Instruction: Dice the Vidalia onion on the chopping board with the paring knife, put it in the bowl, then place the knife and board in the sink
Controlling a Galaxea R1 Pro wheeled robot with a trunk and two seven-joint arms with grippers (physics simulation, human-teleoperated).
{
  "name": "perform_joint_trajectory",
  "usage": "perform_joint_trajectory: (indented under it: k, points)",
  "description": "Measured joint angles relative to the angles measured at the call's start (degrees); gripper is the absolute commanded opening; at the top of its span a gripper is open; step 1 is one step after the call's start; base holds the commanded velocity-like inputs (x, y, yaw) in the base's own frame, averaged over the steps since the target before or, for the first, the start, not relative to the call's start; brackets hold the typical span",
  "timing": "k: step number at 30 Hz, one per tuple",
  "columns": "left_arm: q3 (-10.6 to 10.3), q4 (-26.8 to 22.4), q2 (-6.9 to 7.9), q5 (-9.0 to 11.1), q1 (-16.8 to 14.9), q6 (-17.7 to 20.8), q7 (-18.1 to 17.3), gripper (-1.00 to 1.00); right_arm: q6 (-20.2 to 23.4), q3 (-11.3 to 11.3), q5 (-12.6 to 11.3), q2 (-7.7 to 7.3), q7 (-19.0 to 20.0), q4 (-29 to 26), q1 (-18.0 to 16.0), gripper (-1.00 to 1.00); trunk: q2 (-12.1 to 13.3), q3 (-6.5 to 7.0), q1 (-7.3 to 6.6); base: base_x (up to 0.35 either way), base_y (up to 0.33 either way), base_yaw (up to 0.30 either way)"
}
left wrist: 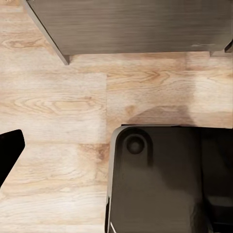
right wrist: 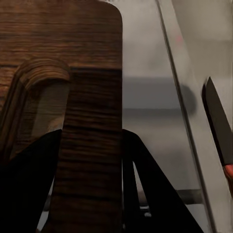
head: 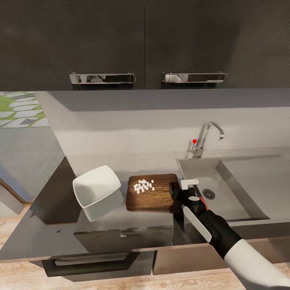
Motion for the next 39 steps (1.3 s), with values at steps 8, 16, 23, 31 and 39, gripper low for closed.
perform_joint_trajectory:
  k: [8,16,23,31,39]
  points:
    - [0.00,0.01,0.00,0.00,0.00,0.00,0.02,1.00,-0.06,0.00,-0.05,0.00,0.03,0.01,0.00,-1.00,0.00,0.73,0.00,0.000,0.000,0.000]
    - [0.00,0.03,0.00,-0.03,0.00,0.00,0.02,1.00,-0.07,0.00,-0.02,0.00,0.03,0.01,0.02,-1.00,0.00,1.46,0.00,0.000,0.000,-0.008]
    - [0.00,0.03,0.00,0.00,0.00,0.00,0.00,1.00,-0.07,0.00,-0.05,0.00,0.03,0.00,0.02,-1.00,0.00,2.10,0.00,0.000,0.000,-0.065]
    - [0.00,0.03,0.00,0.01,0.00,0.00,0.03,1.00,-0.07,0.00,-0.05,0.00,0.03,0.00,0.03,-1.00,0.01,2.84,0.00,0.000,0.000,-0.069]
    - [0.00,0.03,0.00,-0.01,0.00,0.00,0.00,1.00,-0.08,0.00,-0.08,0.02,0.10,0.00,0.01,-1.00,0.01,3.57,0.00,0.000,0.000,-0.070]
